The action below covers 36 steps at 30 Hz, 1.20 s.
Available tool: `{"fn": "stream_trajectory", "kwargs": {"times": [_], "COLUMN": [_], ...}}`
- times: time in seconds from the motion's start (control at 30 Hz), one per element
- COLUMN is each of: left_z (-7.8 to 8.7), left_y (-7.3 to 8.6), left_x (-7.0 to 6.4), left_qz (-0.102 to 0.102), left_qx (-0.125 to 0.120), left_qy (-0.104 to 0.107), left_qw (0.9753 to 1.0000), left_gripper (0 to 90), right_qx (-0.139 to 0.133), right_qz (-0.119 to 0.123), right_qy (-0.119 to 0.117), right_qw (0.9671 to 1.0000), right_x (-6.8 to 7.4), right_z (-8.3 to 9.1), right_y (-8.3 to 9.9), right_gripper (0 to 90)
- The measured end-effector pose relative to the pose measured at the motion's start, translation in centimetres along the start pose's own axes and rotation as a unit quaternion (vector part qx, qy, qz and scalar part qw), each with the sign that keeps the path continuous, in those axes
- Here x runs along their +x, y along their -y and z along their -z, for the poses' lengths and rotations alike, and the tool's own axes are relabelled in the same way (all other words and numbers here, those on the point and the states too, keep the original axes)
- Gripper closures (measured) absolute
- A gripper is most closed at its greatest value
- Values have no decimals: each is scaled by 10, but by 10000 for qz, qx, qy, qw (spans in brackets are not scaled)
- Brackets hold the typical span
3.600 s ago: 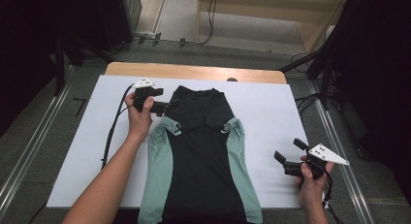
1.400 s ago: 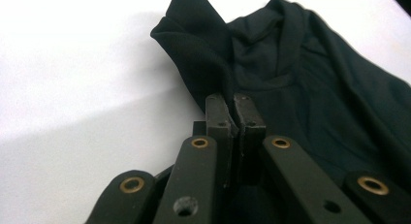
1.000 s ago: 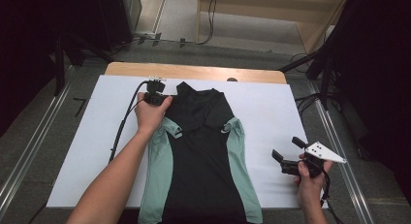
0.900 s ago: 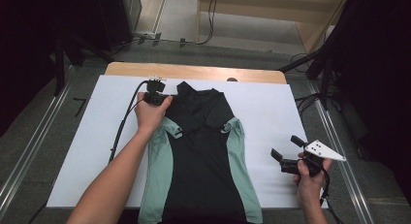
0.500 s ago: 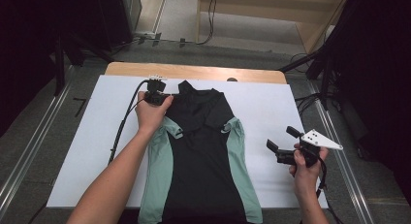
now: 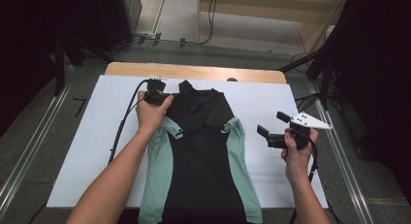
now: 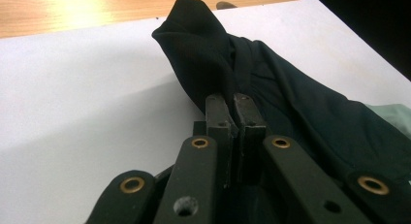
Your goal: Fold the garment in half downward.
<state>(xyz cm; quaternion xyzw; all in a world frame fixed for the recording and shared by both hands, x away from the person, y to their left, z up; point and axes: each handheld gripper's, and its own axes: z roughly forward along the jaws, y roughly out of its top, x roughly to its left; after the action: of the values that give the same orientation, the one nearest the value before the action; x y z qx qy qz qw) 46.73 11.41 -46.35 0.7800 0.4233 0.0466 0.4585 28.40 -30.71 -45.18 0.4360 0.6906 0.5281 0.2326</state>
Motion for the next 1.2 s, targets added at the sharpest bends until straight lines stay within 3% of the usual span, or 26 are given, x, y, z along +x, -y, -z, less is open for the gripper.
{"fn": "stream_trajectory", "kwargs": {"times": [0.37,0.67,1.2], "left_z": [2,1,1], "left_y": [-1,-1,-1], "left_x": [1,-1,-2], "left_qz": [16,33,63], "left_qx": [-49,-94,-128], "left_qy": [4,39,101], "left_qw": [10000,9999,9998], "left_gripper": [873,873,873], "right_qx": [112,261,590], "right_qz": [25,-44,1], "right_qy": [-132,-326,-370], "right_qw": [9998,9991,9976], "right_x": [-1,3,2], "right_z": [-22,-51,-94], "right_y": [-19,-27,-34], "right_gripper": [0,0,0]}}
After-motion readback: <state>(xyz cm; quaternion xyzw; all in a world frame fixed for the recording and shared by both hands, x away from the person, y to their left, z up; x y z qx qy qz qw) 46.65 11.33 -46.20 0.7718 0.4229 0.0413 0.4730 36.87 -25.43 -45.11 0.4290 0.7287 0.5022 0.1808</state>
